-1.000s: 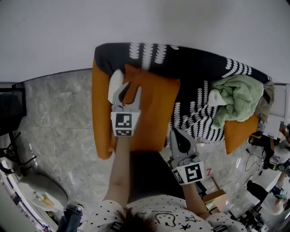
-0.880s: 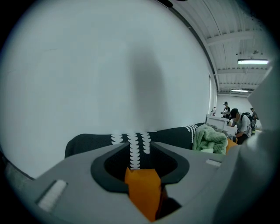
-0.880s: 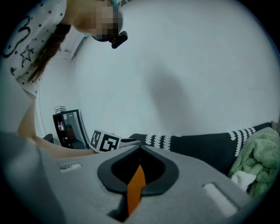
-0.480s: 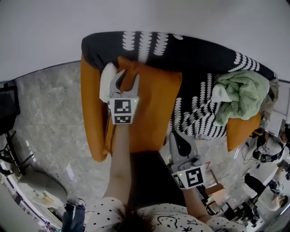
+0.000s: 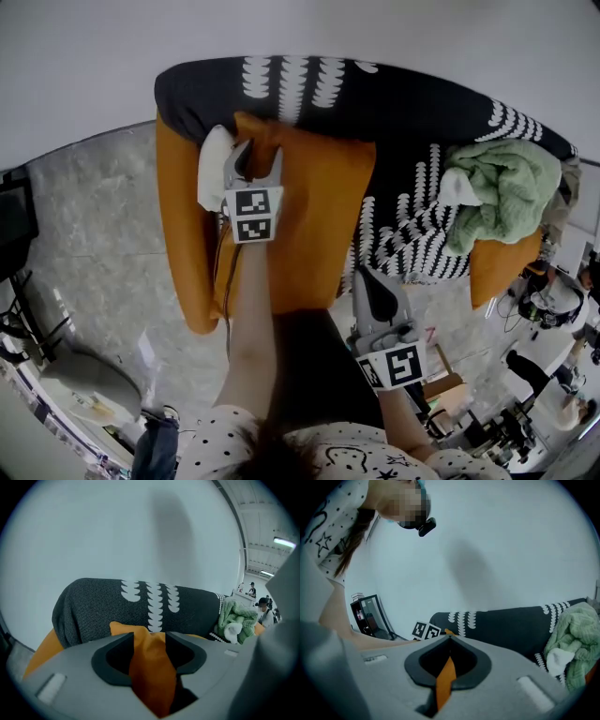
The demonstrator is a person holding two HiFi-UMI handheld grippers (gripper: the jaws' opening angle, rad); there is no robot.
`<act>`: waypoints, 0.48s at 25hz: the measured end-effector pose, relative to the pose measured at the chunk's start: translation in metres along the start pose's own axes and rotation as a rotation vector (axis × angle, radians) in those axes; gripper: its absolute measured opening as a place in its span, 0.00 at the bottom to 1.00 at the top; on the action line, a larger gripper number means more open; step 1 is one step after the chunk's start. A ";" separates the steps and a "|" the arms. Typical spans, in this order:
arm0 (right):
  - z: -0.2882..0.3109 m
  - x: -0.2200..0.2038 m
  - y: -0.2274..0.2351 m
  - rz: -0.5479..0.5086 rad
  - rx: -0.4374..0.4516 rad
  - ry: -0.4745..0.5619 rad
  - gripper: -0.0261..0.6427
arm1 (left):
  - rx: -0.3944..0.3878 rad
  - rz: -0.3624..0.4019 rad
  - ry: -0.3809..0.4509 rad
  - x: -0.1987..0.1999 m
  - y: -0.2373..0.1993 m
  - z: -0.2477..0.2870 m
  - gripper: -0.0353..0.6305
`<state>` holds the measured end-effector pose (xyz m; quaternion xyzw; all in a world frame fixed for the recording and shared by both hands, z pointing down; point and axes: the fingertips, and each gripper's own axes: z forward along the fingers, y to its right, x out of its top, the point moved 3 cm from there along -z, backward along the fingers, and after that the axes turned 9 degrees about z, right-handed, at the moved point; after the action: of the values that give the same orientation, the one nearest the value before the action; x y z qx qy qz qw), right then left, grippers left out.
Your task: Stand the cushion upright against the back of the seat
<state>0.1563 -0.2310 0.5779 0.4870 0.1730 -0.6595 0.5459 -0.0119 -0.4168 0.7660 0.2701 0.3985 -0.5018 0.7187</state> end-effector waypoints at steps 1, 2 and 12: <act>0.000 0.000 0.001 0.002 0.000 -0.001 0.04 | -0.001 -0.002 -0.011 -0.002 0.000 0.002 0.38; -0.001 0.000 0.001 0.003 -0.001 -0.003 0.04 | -0.004 -0.003 -0.023 -0.003 0.001 0.004 0.38; -0.003 -0.003 0.000 0.014 -0.005 -0.010 0.04 | -0.054 0.029 -0.112 -0.022 0.012 0.013 0.10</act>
<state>0.1573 -0.2271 0.5788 0.4834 0.1686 -0.6577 0.5525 -0.0007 -0.4117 0.7912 0.2278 0.3672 -0.4945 0.7542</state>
